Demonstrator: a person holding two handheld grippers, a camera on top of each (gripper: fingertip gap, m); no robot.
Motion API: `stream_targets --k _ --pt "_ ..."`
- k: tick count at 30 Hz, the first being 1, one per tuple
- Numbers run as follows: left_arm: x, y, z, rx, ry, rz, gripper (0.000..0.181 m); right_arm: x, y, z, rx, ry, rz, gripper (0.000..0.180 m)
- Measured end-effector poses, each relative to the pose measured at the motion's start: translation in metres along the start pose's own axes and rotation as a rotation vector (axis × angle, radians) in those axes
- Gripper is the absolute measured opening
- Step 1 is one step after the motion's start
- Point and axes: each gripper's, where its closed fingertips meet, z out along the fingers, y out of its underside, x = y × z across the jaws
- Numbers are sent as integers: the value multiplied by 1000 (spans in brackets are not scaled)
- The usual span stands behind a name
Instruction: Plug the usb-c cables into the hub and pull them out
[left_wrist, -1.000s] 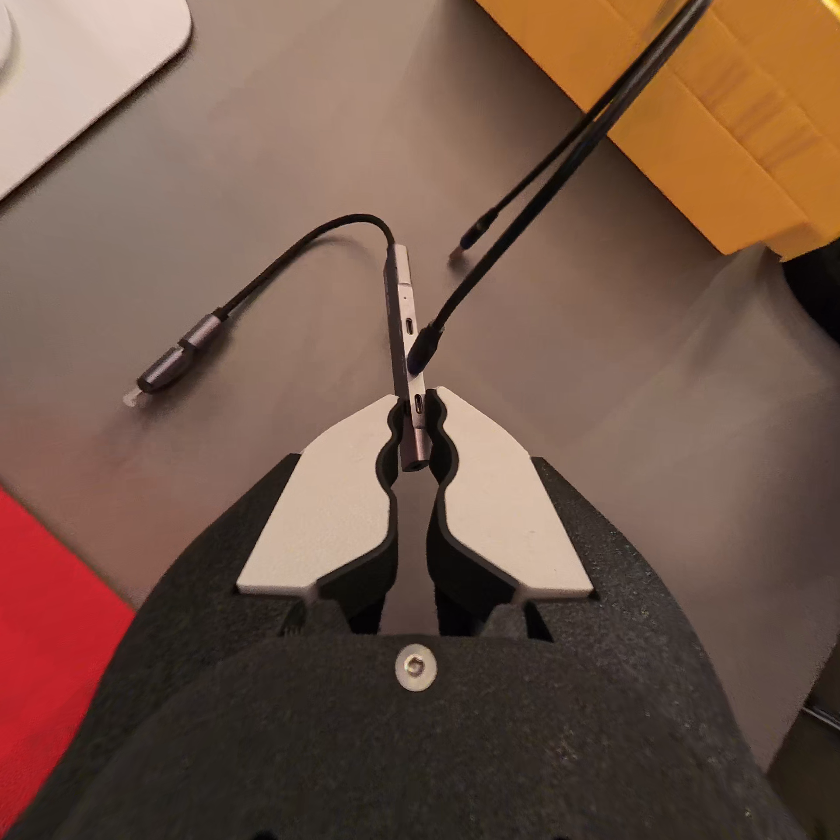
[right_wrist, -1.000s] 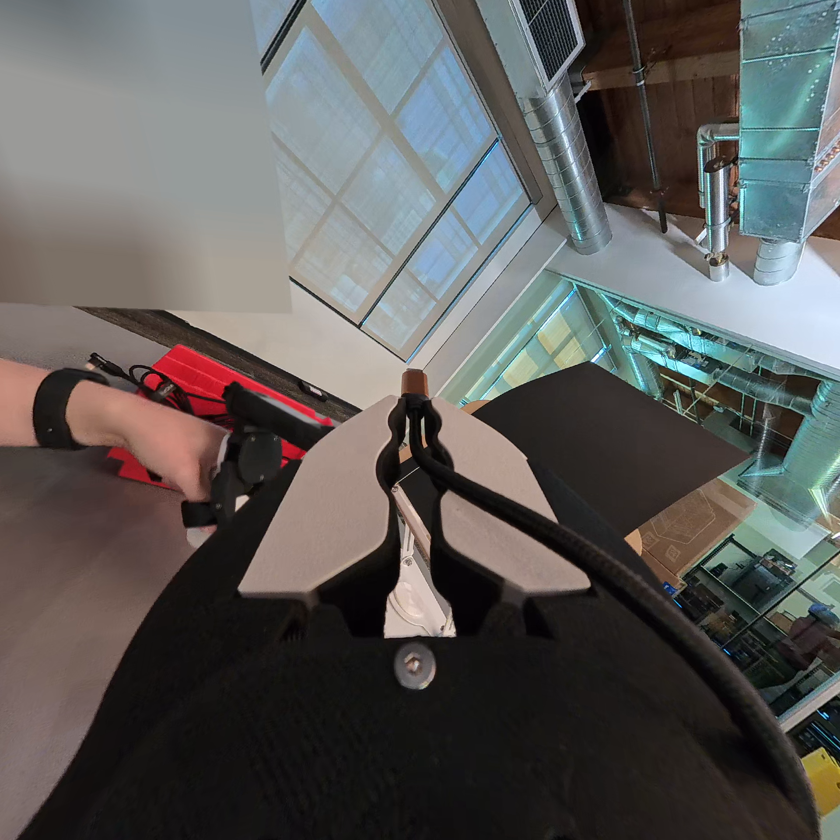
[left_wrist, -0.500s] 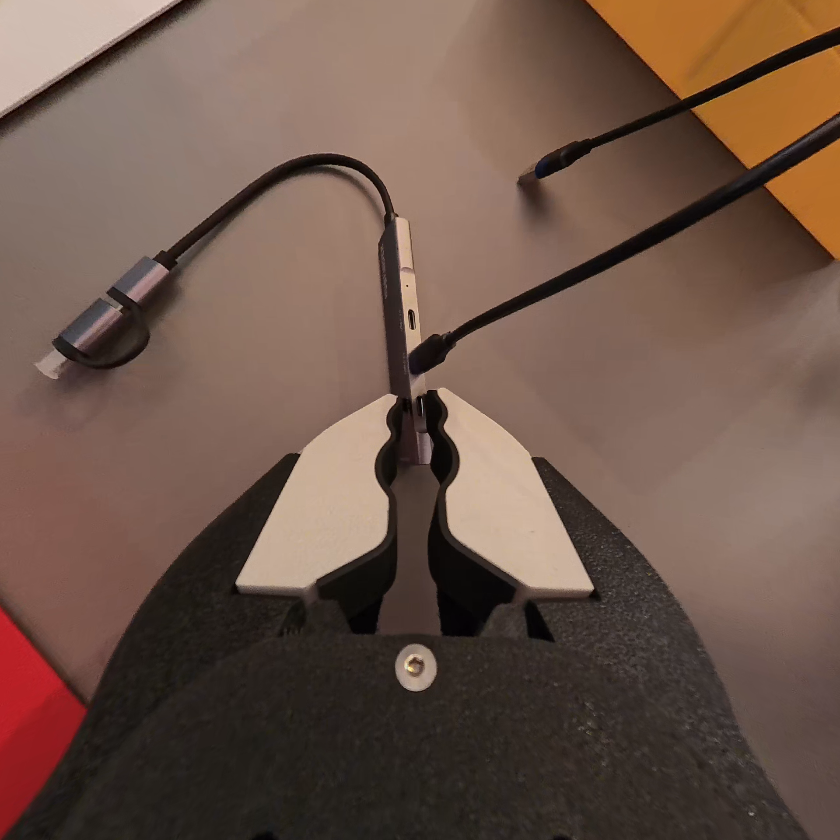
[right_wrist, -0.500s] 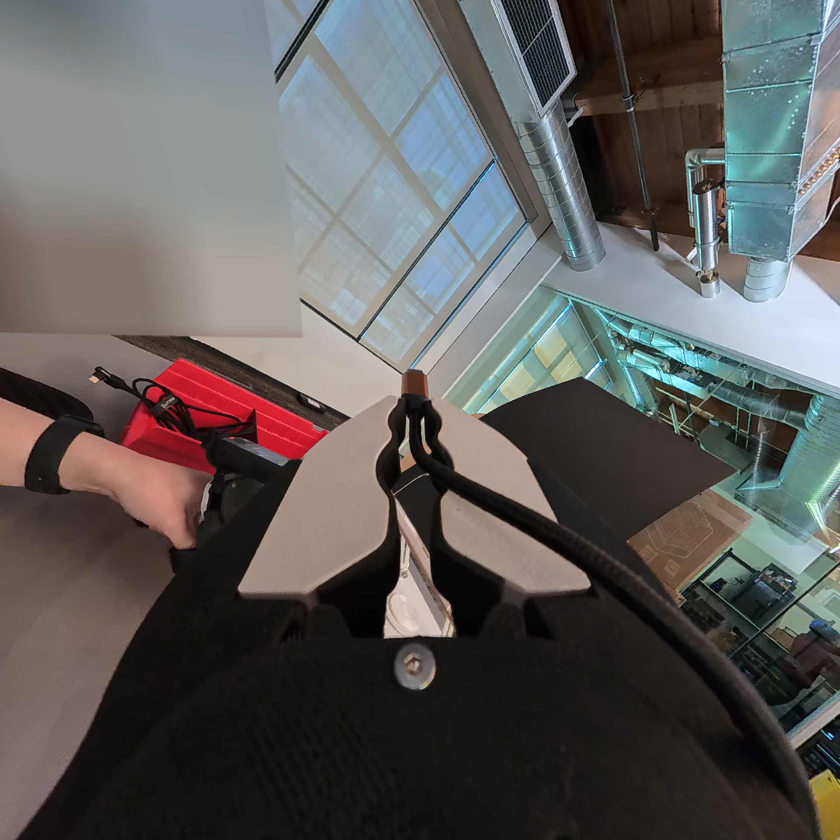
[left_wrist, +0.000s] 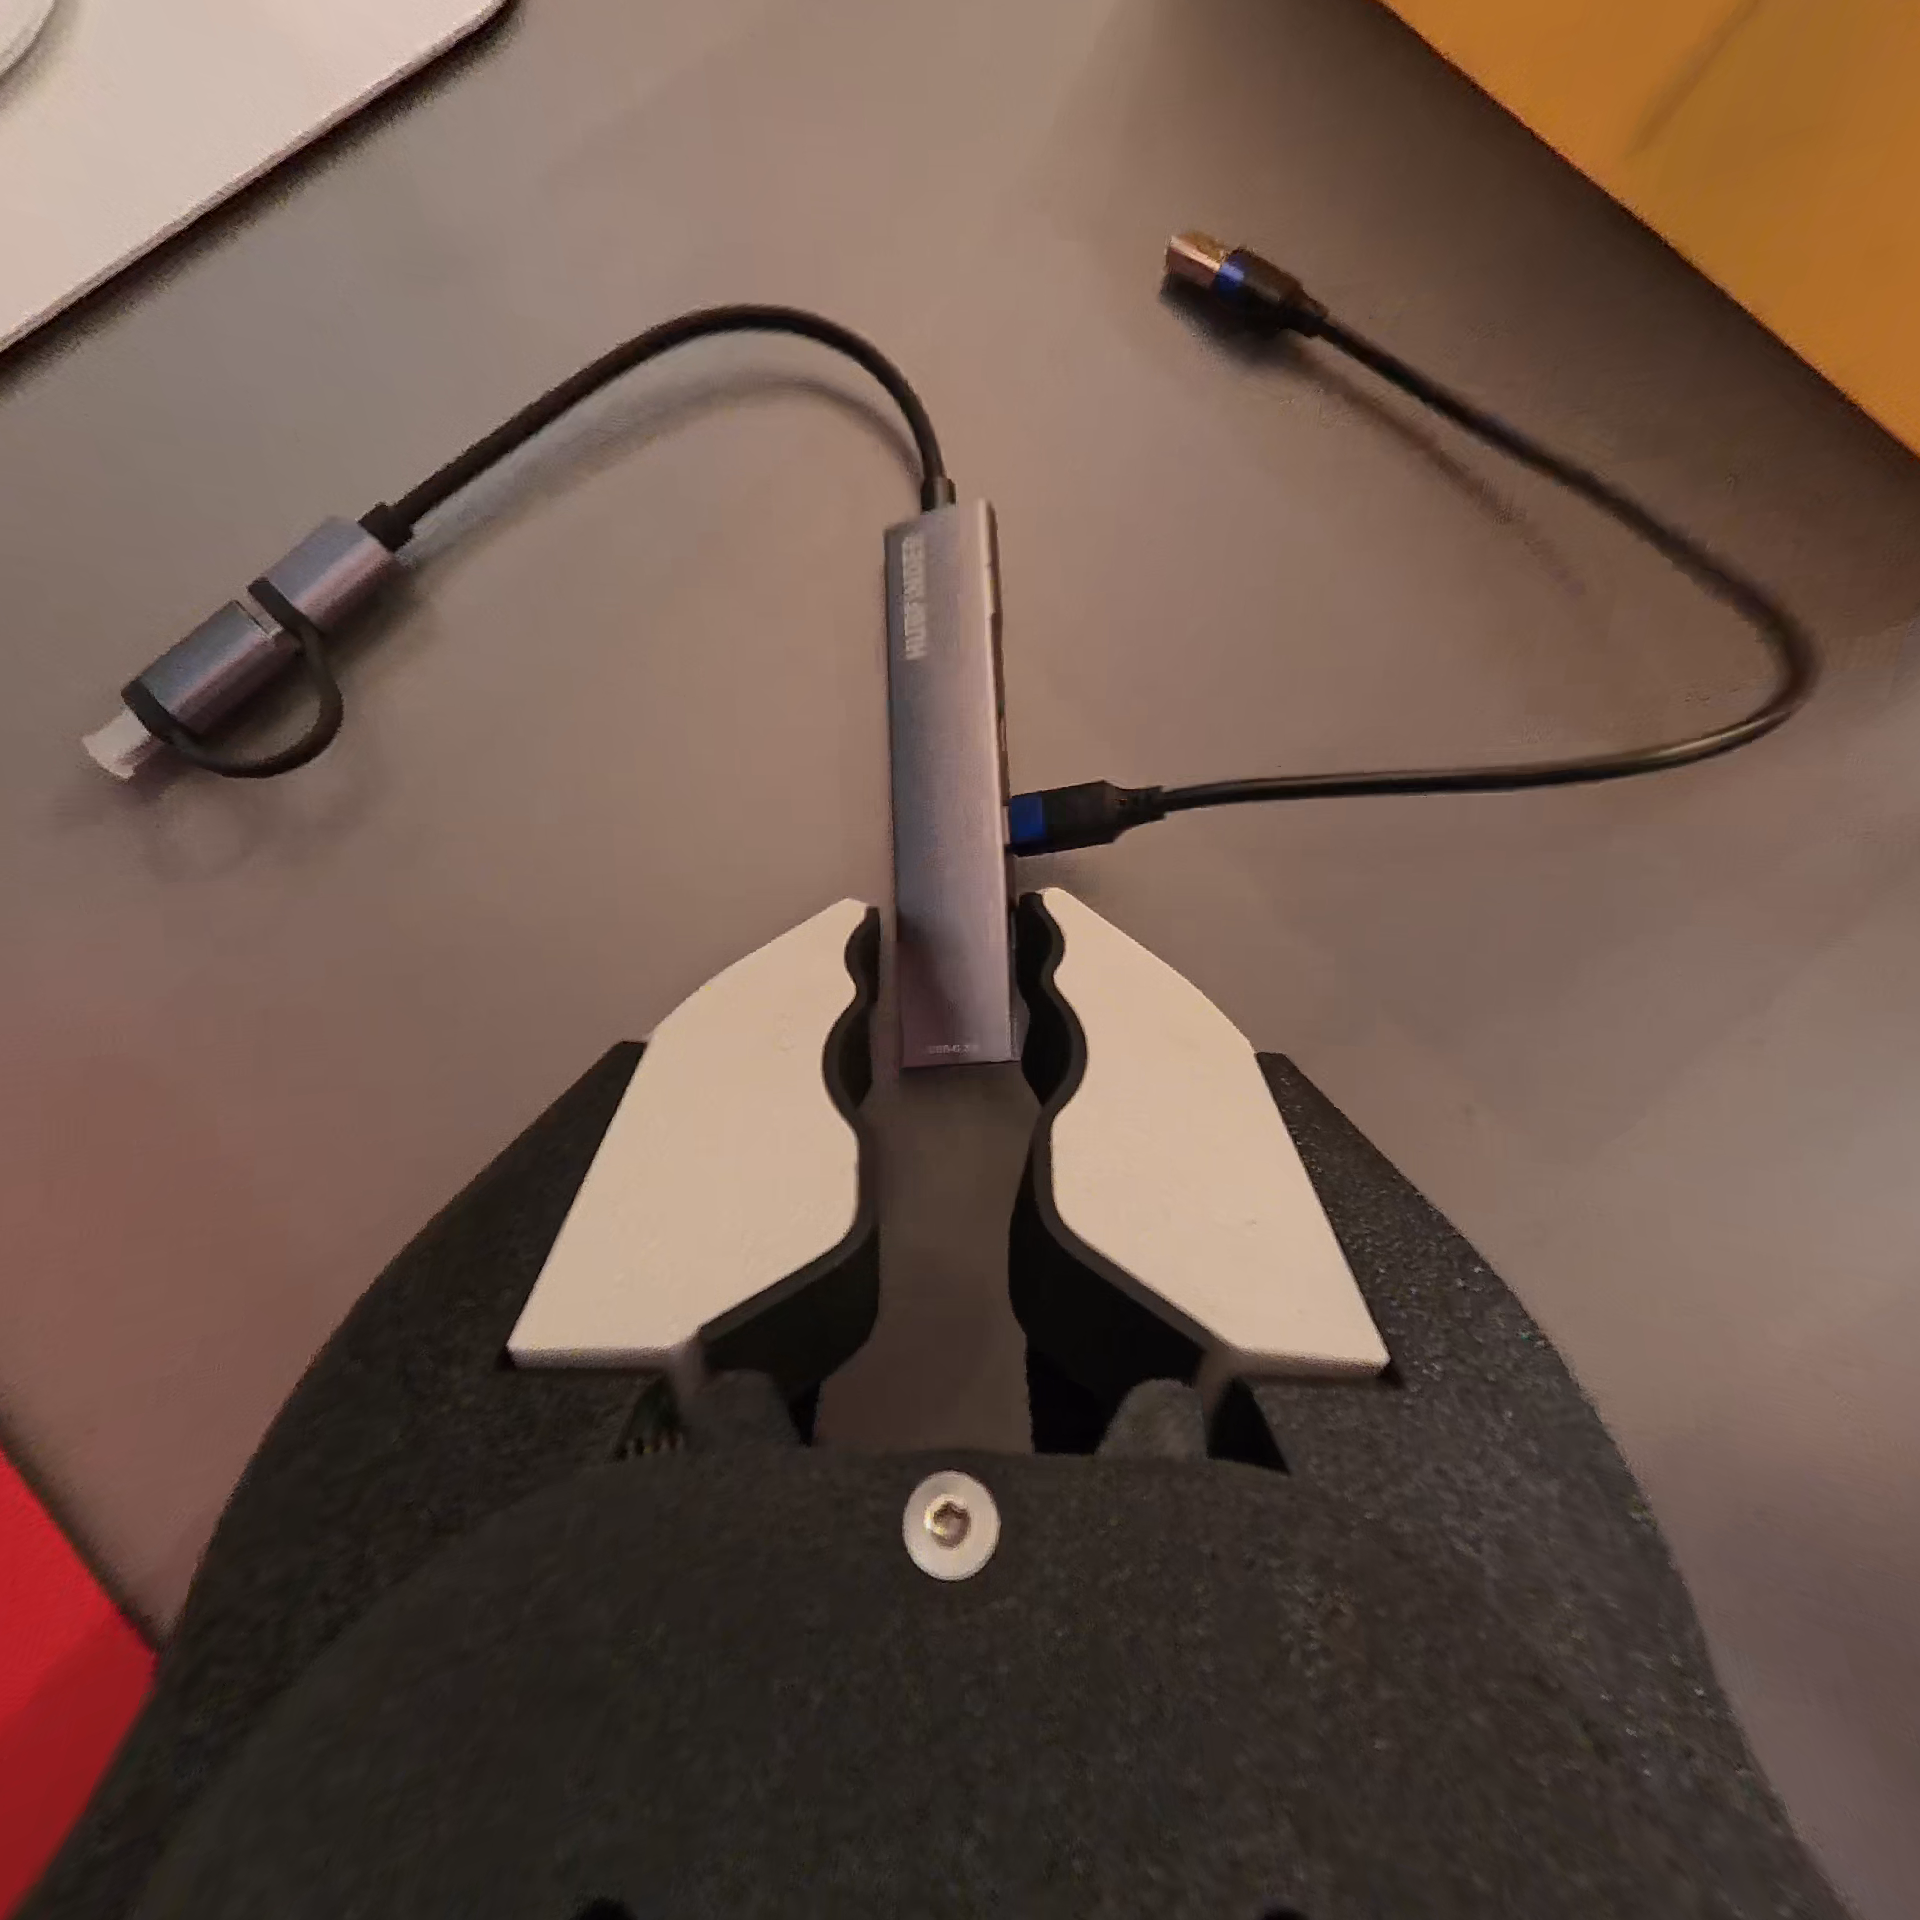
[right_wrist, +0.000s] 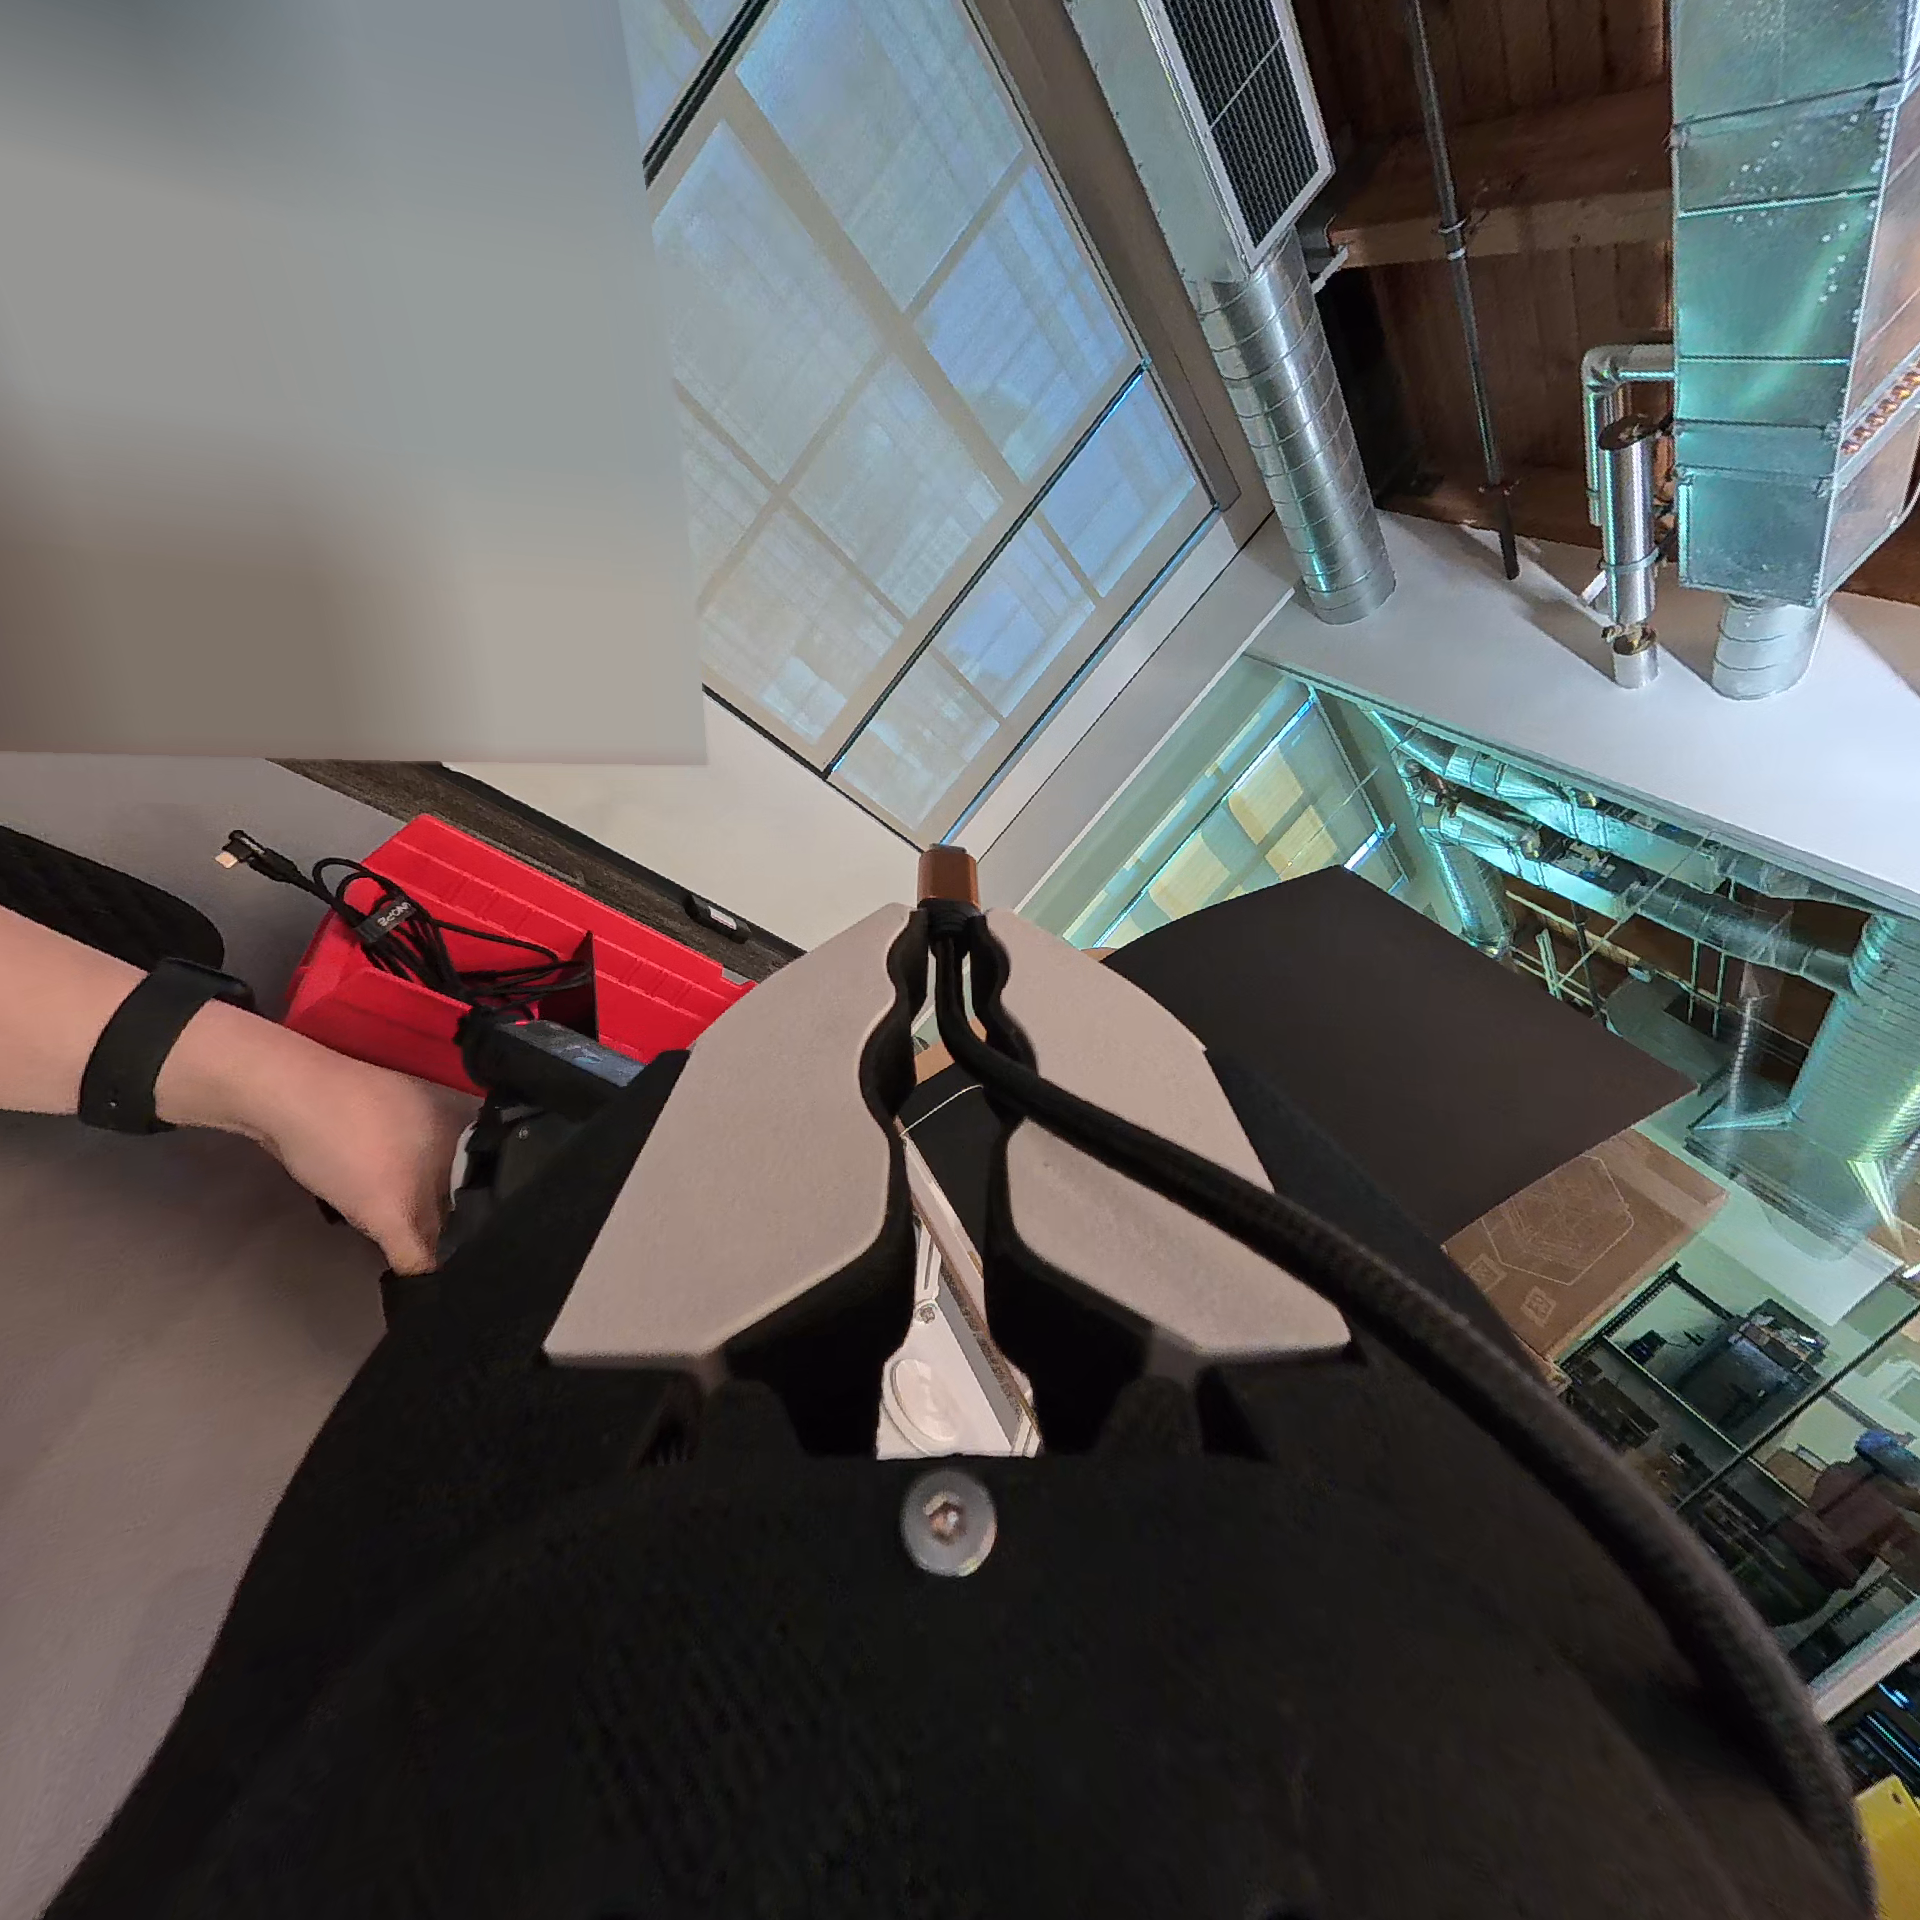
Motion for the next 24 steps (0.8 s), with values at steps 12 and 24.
stream_targets --k 12,24 --pt "-4 2 2 0 -77 47 46 -2 0 0 -3 -11 -9 8" --pt "-14 -7 -15 18 -178 139 21 -7 11 5 -35 -31 -12 8"
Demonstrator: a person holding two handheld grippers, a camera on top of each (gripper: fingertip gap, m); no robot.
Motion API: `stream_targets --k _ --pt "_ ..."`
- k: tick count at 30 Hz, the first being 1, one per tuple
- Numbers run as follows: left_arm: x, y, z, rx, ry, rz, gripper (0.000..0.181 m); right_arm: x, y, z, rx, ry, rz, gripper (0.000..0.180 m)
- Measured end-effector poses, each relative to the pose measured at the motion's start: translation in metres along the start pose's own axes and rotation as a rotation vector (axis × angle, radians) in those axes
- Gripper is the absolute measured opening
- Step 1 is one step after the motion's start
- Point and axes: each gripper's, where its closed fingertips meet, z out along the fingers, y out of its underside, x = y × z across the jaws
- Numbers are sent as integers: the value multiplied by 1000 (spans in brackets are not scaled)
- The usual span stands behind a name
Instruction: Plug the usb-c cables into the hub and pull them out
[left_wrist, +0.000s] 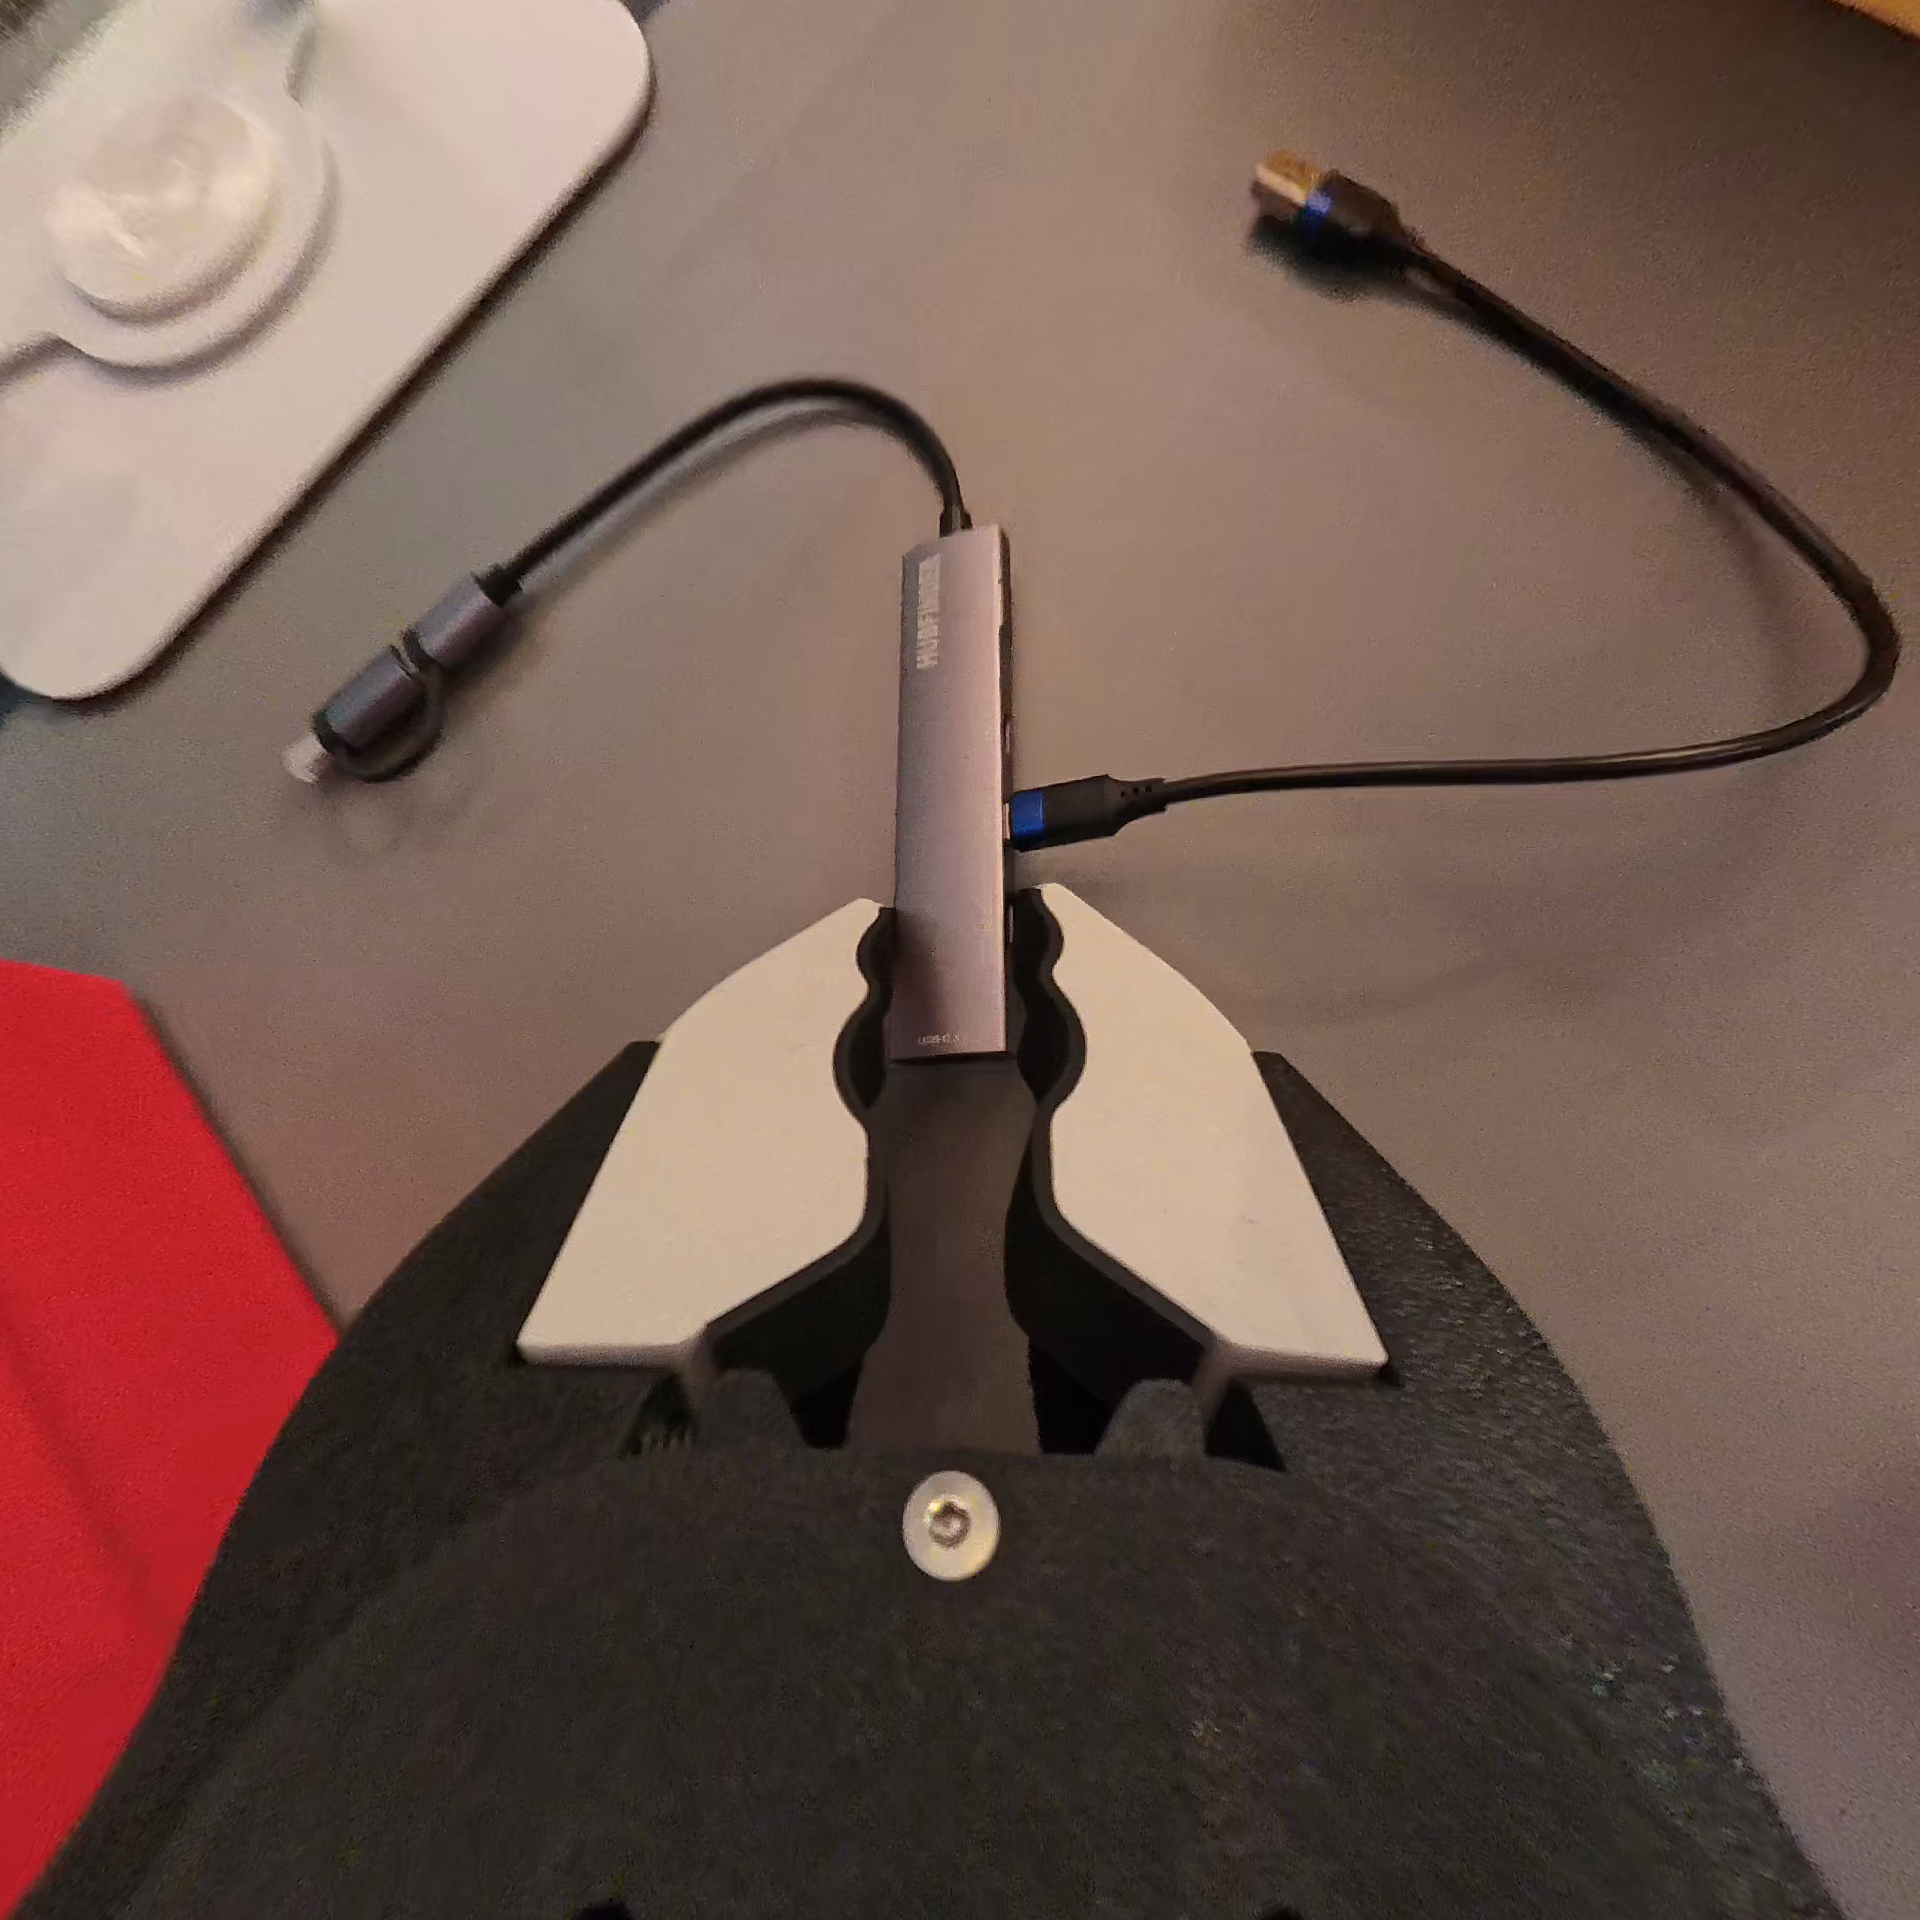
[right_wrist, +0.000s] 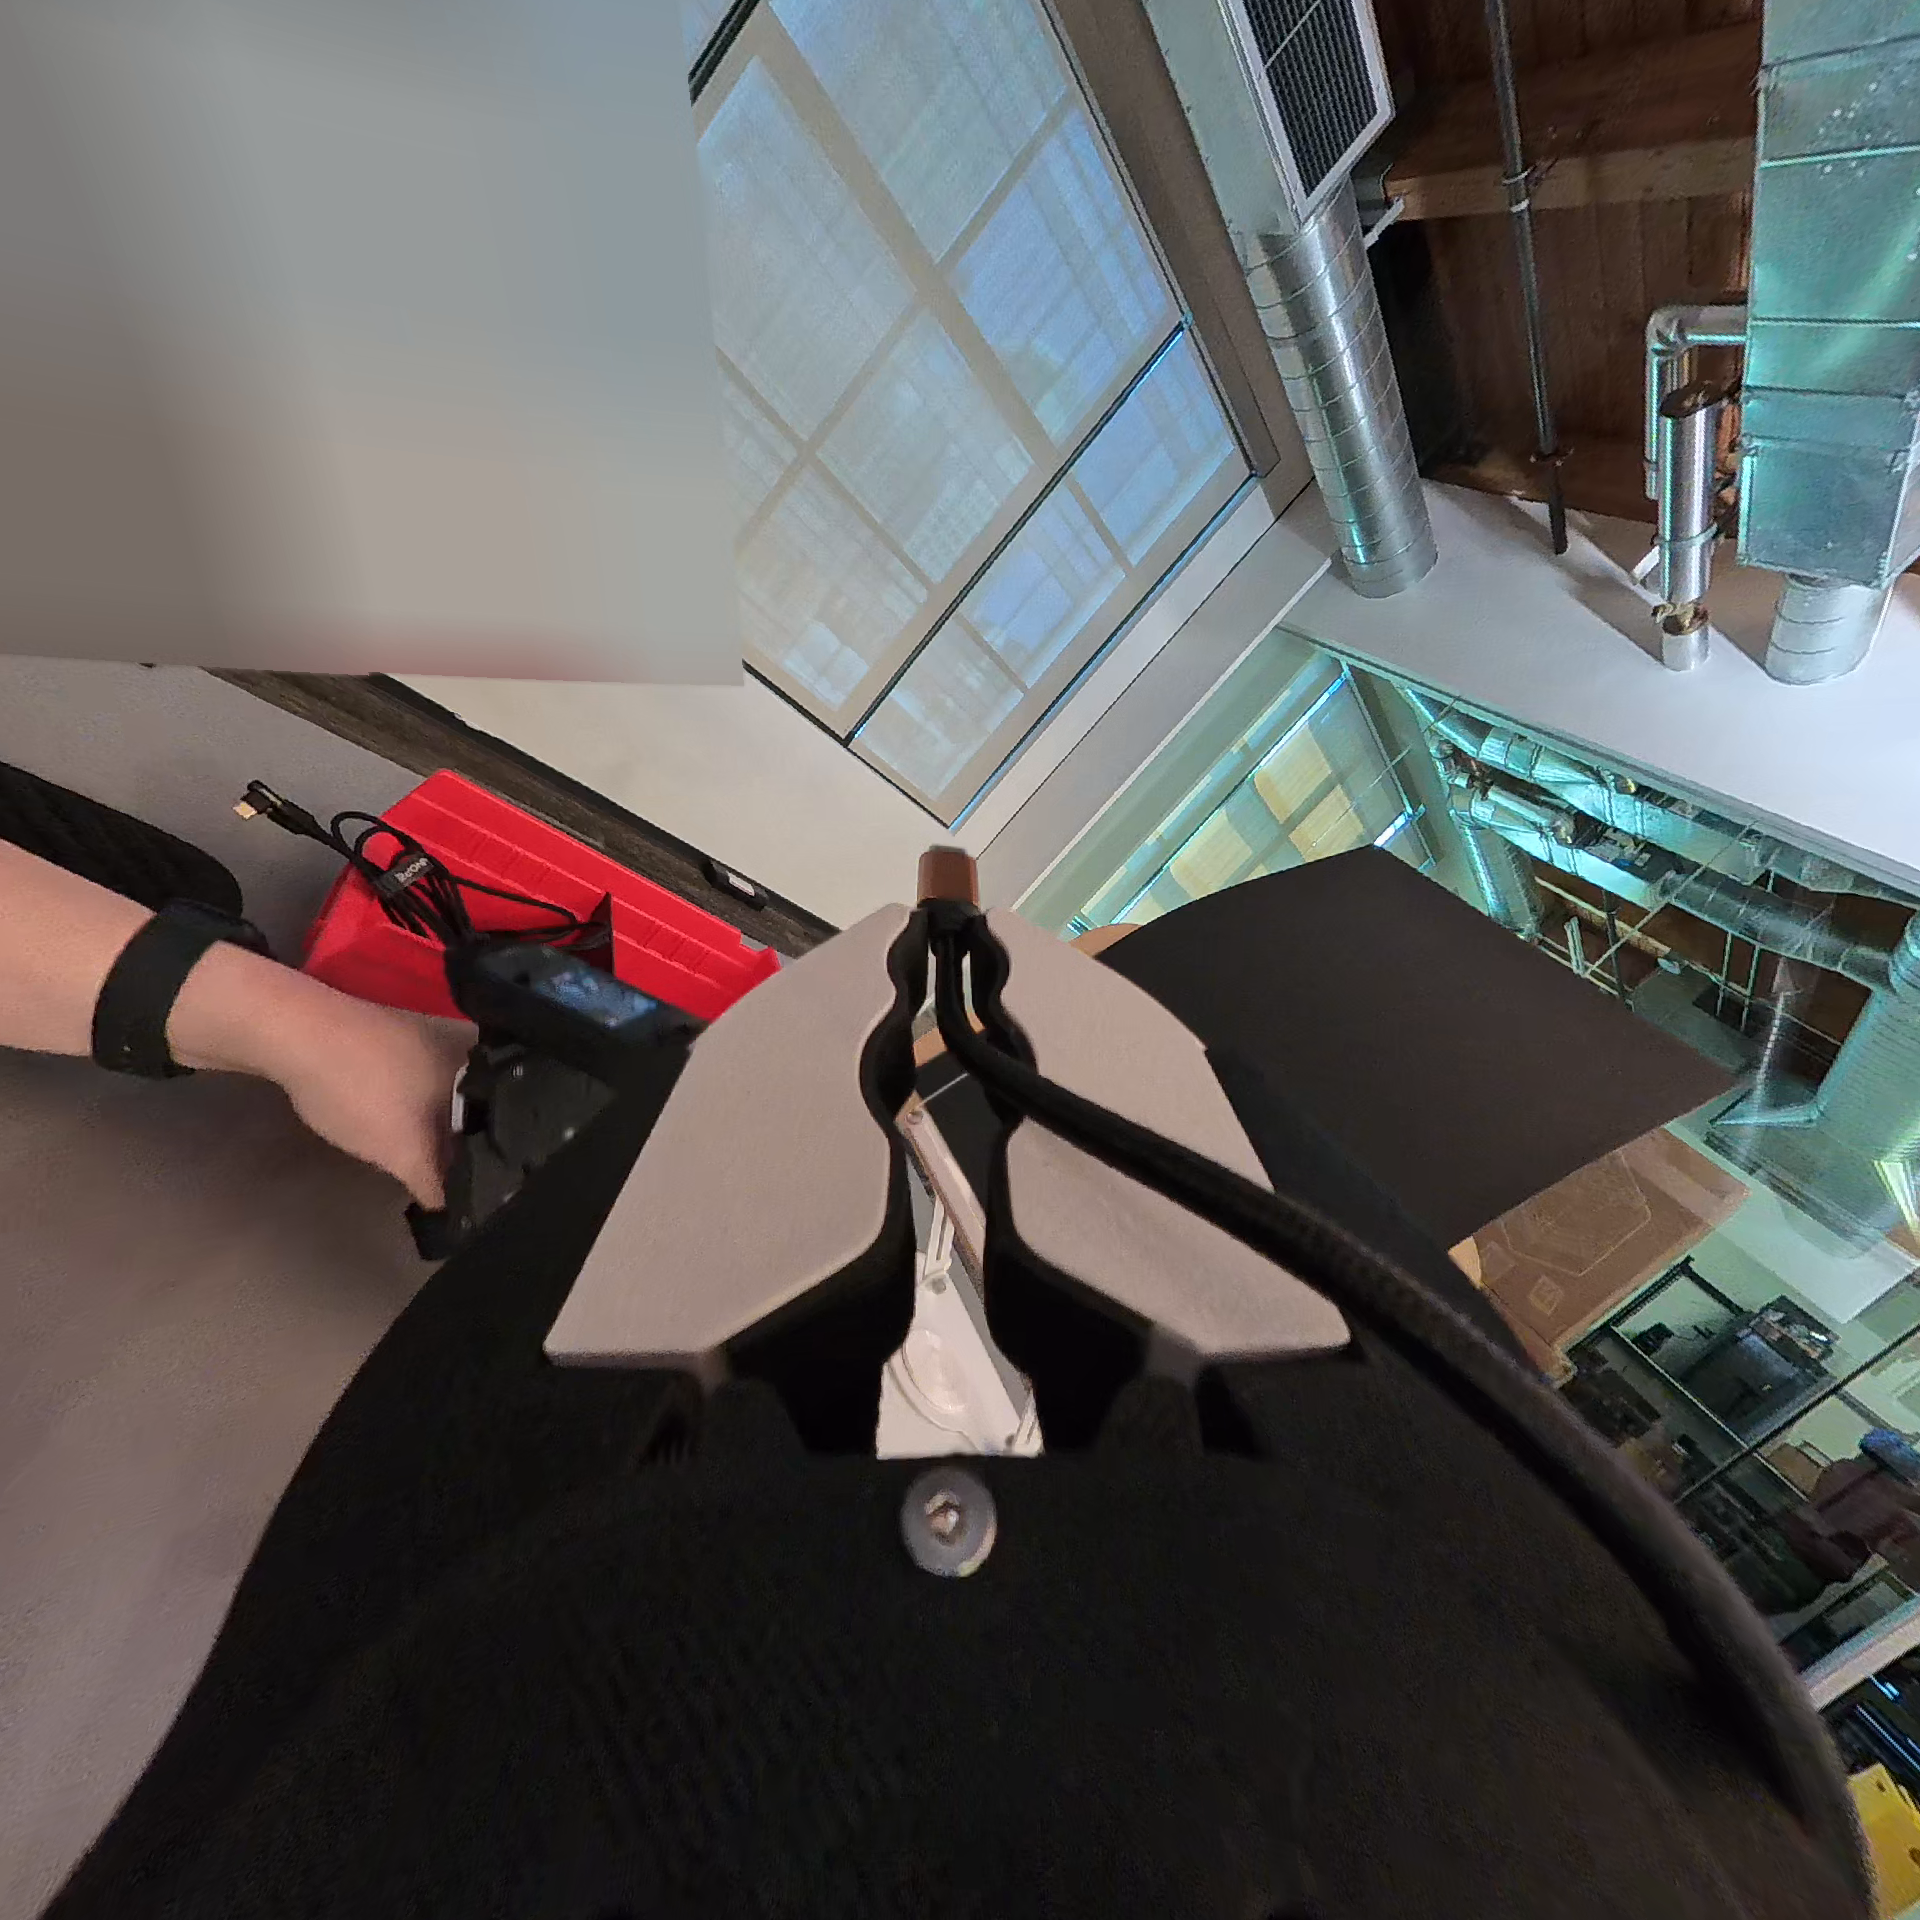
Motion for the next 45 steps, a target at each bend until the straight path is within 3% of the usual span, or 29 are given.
stream_targets --k 19,26,45 --pt "-13 -120 -139 514 -93 45 21 -27 112 57 -343 87 353 8" --pt "-7 -136 -149 606 -125 64 21 -30 115 65 -337 184 318 8" --pt "9 -149 -159 660 -251 225 21 -29 117 65 -355 220 388 8"
